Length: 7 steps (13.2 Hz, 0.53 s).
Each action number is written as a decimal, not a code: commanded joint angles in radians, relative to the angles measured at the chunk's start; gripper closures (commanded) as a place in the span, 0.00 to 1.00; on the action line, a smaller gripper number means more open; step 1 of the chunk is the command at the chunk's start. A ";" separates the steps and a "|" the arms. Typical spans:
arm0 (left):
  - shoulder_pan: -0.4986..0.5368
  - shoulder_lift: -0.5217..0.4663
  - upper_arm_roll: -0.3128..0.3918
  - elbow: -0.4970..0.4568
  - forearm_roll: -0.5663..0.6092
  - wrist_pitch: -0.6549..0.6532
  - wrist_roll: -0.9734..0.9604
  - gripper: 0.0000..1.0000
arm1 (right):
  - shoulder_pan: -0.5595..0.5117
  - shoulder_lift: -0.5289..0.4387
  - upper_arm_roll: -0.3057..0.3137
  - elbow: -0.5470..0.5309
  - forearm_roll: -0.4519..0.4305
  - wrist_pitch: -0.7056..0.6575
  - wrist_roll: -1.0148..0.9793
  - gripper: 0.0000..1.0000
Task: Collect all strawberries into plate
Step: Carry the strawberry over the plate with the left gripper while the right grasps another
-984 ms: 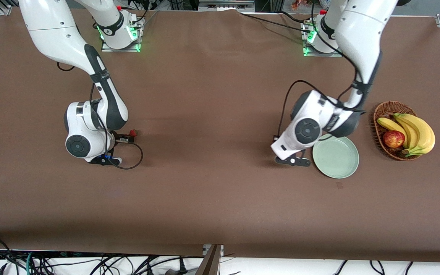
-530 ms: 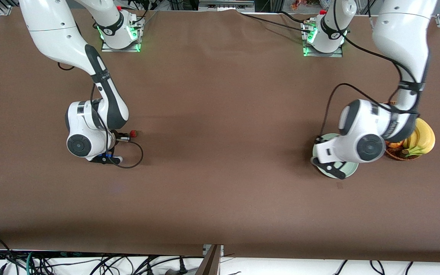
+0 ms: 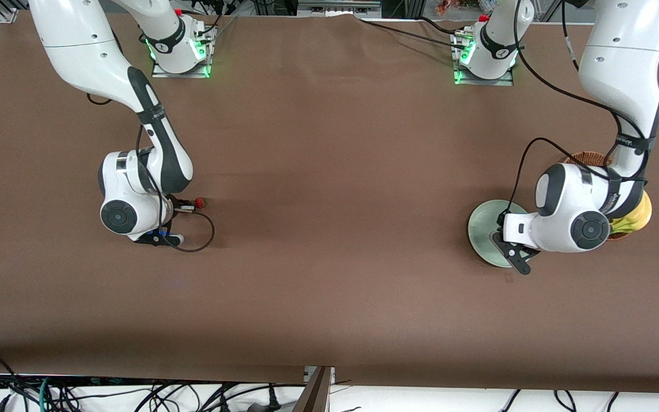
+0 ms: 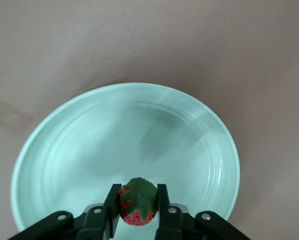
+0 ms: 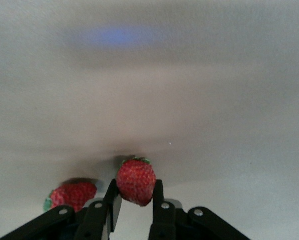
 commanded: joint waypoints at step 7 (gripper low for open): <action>0.010 -0.053 -0.011 -0.023 0.015 -0.012 0.038 0.00 | 0.079 -0.031 0.091 0.261 0.216 -0.192 0.230 0.96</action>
